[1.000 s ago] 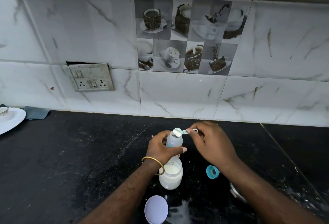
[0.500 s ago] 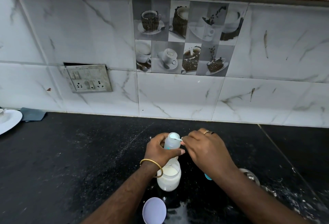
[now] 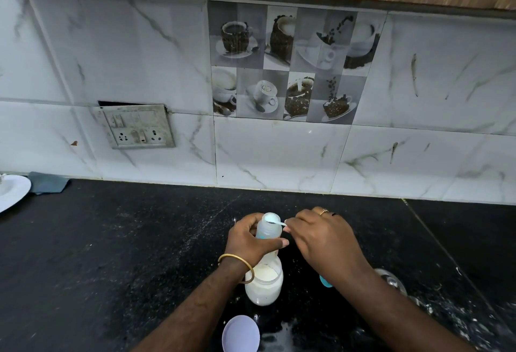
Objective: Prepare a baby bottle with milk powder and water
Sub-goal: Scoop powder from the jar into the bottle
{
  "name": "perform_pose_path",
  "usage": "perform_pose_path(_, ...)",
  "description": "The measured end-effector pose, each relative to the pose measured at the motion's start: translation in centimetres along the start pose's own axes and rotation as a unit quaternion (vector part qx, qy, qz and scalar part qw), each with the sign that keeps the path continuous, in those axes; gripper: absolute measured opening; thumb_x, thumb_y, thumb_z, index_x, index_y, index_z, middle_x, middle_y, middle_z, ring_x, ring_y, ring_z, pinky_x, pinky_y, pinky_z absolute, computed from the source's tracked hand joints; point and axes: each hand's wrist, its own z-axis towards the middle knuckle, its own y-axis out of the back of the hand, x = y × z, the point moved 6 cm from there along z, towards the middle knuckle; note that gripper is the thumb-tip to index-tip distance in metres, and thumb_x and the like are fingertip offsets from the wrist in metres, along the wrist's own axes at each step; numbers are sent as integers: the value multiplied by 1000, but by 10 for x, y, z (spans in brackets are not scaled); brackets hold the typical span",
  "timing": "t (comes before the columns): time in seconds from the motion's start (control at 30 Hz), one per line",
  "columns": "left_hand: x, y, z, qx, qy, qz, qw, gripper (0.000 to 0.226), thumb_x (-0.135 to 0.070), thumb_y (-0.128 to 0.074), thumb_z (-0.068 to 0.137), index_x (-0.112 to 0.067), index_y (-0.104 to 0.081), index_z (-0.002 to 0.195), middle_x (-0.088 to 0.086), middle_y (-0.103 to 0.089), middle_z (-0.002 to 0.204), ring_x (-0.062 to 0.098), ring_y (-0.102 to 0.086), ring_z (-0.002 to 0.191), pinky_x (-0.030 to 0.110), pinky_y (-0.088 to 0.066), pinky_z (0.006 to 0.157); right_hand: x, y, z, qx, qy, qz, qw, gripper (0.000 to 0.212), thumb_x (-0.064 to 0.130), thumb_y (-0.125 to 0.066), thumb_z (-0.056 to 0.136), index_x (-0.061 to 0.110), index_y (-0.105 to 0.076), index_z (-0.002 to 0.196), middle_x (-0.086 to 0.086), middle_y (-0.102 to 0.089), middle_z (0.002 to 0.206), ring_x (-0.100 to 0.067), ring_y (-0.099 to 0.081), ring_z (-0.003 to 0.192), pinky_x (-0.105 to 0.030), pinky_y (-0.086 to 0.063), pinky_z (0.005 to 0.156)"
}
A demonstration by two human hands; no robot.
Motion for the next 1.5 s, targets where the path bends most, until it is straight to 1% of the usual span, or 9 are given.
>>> perform_pose_path(0.57,-4,1,7,10,-16,16,1000,56,-28,-98,45,-26,-74,95,-8,-76,92,16,-72,88,34,-61,80,-2,0,6,38,-31,-12,999,19,23,-84,72,22,-67,64,5,-60,62,-22,-60,54,-30,-44,45)
perform_pose_path(0.7,-3,1,9,19,-24,21,999,57,-31,-98,44,-27,-74,95,-9,-76,92,13,-72,88,32,-61,80,-17,-5,3,76,-142,116,980,8,31,-67,90,28,-73,86,7,-66,81,-18,-62,73,-35,-52,60)
perform_pose_path(0.8,-4,2,11,22,-23,16,999,58,-33,-98,43,-28,-74,96,-9,-76,92,13,-72,88,32,-61,79,-32,-14,-3,79,-280,290,912,8,28,-68,90,27,-76,86,8,-68,76,-4,-58,65,-26,-49,62)
perform_pose_path(1.0,-3,14,15,12,-9,-1,1000,60,-26,-99,44,-27,-73,98,-6,-75,97,16,-71,91,36,-61,82,-42,-42,-30,89,-523,580,618,10,20,-69,91,13,-75,90,0,-69,73,-6,-47,46,-20,-33,42)
perform_pose_path(1.07,1,22,15,4,1,-11,1000,59,-22,-99,45,-24,-73,98,-5,-76,96,19,-72,91,35,-62,81,-42,-47,-39,95,-542,594,587,11,20,-68,92,11,-74,93,1,-68,72,-6,-46,45,-20,-31,41)
perform_pose_path(1.13,4,30,14,-7,8,-15,1000,58,-18,-99,46,-21,-73,98,-3,-76,95,20,-72,91,34,-61,80,-39,-53,-49,116,-536,559,622,12,21,-67,92,12,-73,89,2,-67,69,-6,-46,43,-20,-31,40)
perform_pose_path(1.23,6,41,11,-23,10,-19,999,56,-15,-98,49,-19,-73,98,-2,-76,94,21,-72,89,29,-61,76,-27,-63,-56,169,-475,461,730,15,20,-68,90,15,-75,78,3,-69,66,-5,-53,47,-22,-41,43)
perform_pose_path(1.33,5,46,6,-30,11,-19,999,55,-15,-98,50,-19,-72,99,-1,-76,94,21,-72,88,28,-60,74,-7,-78,-52,237,-370,363,822,14,23,-67,88,19,-77,79,7,-73,75,-2,-61,64,-27,-51,68)
perform_pose_path(1.5,-3,46,-2,-28,1,-21,999,55,-14,-97,51,-17,-73,100,1,-76,95,23,-72,89,33,-62,78,12,-93,-45,281,-286,303,865,20,37,-67,86,32,-71,106,13,-64,79,-11,-64,82,-30,-52,77)
